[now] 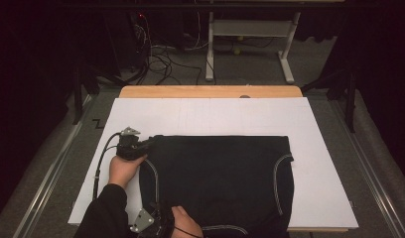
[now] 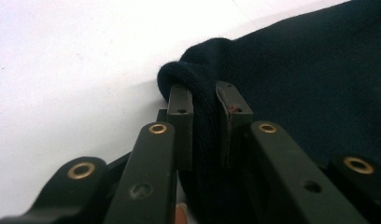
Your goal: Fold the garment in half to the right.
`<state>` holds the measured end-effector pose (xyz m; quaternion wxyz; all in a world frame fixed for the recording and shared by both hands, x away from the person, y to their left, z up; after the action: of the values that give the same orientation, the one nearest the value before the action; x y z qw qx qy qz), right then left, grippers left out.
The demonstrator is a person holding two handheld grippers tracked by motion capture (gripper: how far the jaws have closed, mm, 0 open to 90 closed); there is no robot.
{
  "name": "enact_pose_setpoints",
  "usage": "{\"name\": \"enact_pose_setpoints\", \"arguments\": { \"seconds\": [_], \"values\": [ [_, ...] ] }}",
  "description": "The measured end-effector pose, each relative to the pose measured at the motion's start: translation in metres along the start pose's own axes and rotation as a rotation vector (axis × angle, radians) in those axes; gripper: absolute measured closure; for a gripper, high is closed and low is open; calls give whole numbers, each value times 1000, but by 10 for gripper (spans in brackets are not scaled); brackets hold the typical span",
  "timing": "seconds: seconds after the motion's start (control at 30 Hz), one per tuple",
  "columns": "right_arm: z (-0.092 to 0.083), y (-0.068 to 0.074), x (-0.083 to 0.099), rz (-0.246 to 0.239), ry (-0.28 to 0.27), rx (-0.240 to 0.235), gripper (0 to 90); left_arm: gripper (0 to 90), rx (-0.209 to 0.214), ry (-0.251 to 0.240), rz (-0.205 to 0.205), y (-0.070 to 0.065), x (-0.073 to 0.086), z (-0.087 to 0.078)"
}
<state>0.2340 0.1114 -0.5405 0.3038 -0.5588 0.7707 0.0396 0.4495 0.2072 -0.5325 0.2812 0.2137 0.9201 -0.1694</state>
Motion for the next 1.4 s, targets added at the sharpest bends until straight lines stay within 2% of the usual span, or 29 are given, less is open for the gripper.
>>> {"name": "enact_pose_setpoints", "arguments": {
  "seconds": [0.1, 0.23, 0.47, 0.6, 0.67, 0.73, 0.9, 1.1, 1.4],
  "values": [
    [-2, -4, 1, 27, -13, -31, 299, 739, 2, 0, -2, 0, 0, 0],
    [-5, -5, 2, 22, -9, -49, 327, 739, 3, 0, -2, 0, 0, 0],
    [-8, -8, 2, 39, -24, -90, 390, 739, 14, 1, -7, 1, 0, 0],
    [-10, -10, 4, 60, -39, -122, 457, 739, 12, 0, -6, 1, 0, 0],
    [-12, -15, 5, 82, -45, -109, 583, 739, 12, 1, -6, 1, 0, 0],
    [-12, -19, 7, 105, -53, -123, 614, 739, 13, 1, -7, 1, 0, 0],
    [-12, -20, 7, 100, -44, -108, 655, 739, 14, 1, -8, 1, 0, 0],
    [-13, -24, 7, 105, -41, -116, 712, 738, 14, 1, -13, 1, 0, 0],
    [-14, -26, 8, 98, -56, -119, 737, 738, 25, 3, -23, 3, 0, 0]
  ]
}}
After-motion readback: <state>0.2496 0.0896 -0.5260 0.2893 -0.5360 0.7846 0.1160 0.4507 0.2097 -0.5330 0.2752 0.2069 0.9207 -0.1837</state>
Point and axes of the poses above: each handheld gripper's, and its own axes: z roughly forward along the jaws, x roughly out of its underside, y roughly to its left, the point moved 7 cm from there along z, roughly forward along the jaws, and after that the axes turned 10 degrees about y, right-handed, at the moved point
